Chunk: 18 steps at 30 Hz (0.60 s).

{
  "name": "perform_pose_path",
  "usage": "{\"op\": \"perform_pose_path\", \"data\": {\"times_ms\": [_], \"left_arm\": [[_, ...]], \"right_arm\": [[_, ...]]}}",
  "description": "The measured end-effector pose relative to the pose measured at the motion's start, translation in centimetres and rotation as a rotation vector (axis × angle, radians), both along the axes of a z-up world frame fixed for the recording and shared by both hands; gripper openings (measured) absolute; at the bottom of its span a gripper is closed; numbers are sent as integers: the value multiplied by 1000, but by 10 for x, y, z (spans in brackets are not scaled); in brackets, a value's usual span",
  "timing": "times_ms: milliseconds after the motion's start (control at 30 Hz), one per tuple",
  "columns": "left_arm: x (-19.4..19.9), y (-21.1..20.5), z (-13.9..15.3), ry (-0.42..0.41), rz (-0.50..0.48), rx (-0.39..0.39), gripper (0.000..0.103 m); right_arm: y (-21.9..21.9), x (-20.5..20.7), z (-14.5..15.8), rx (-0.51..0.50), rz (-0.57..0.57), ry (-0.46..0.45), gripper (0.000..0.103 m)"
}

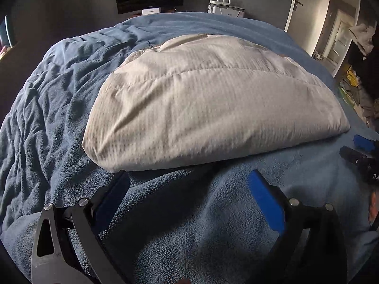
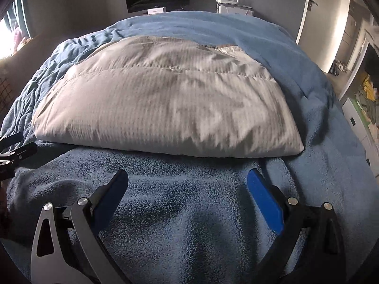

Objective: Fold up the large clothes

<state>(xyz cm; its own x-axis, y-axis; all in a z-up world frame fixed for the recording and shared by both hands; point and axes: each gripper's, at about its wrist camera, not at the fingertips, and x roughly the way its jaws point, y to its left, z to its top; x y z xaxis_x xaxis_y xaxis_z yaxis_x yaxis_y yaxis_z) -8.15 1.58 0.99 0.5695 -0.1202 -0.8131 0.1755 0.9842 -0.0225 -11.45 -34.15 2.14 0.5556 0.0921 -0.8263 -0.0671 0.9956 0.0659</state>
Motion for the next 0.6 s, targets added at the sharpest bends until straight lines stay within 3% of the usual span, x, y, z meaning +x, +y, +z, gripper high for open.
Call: {"op": "perform_pose_path", "data": {"times_ms": [600], "left_arm": [[1, 1, -4, 15, 8, -2, 96]], "right_arm": [[-2, 1, 0, -2, -5, 5, 95]]}}
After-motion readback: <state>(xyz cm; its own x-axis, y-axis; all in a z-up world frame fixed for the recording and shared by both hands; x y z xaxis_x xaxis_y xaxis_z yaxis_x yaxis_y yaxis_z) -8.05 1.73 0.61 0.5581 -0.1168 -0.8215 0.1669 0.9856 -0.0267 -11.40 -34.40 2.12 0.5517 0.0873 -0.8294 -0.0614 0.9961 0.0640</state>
